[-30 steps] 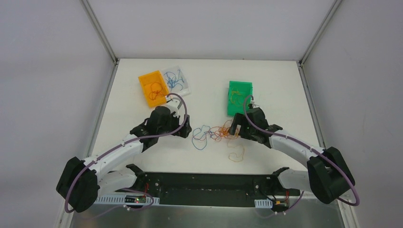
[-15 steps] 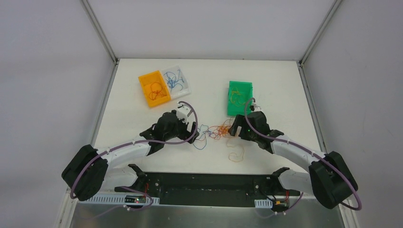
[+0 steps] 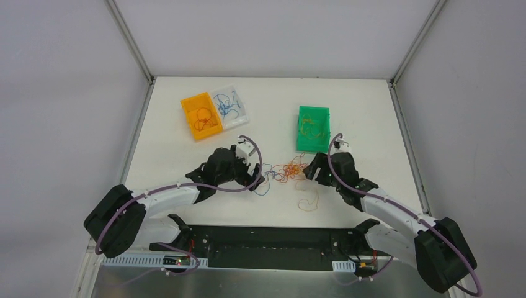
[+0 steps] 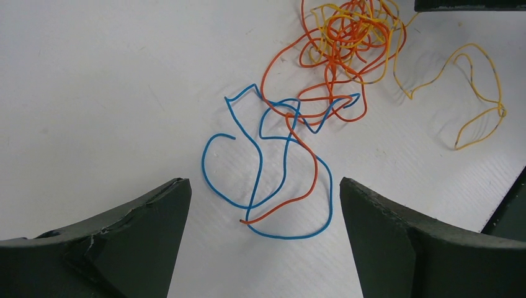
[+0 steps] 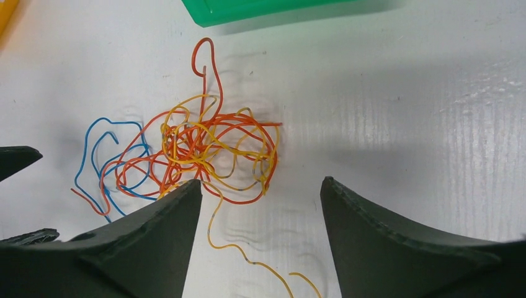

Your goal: Untangle the cables

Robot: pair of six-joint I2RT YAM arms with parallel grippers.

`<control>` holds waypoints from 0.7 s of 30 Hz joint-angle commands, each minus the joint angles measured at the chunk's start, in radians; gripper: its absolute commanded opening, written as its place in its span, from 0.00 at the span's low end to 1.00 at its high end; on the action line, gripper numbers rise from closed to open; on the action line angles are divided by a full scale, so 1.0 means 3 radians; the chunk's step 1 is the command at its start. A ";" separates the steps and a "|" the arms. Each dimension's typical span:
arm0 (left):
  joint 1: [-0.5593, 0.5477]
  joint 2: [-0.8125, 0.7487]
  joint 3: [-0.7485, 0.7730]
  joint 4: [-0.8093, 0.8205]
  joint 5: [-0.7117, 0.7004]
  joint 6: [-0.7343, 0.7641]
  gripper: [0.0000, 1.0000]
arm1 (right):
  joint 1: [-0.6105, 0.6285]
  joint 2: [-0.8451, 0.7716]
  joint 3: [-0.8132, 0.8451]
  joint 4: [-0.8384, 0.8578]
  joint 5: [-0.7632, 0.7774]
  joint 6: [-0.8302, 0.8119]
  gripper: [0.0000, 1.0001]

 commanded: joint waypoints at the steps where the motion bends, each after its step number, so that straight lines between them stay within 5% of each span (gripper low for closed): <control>1: -0.0046 0.0171 0.0272 0.0078 0.0305 0.0077 0.92 | 0.0038 0.0089 0.0034 0.0194 0.0000 0.0060 0.70; 11: -0.0111 0.0595 0.0785 -0.0184 0.0624 0.0144 0.89 | 0.0060 0.0398 0.0203 0.0148 -0.0078 0.0048 0.40; 21: -0.0300 0.1305 0.1261 -0.0360 0.0713 0.0256 0.88 | 0.0073 0.0316 0.0163 0.0139 -0.0003 0.0046 0.45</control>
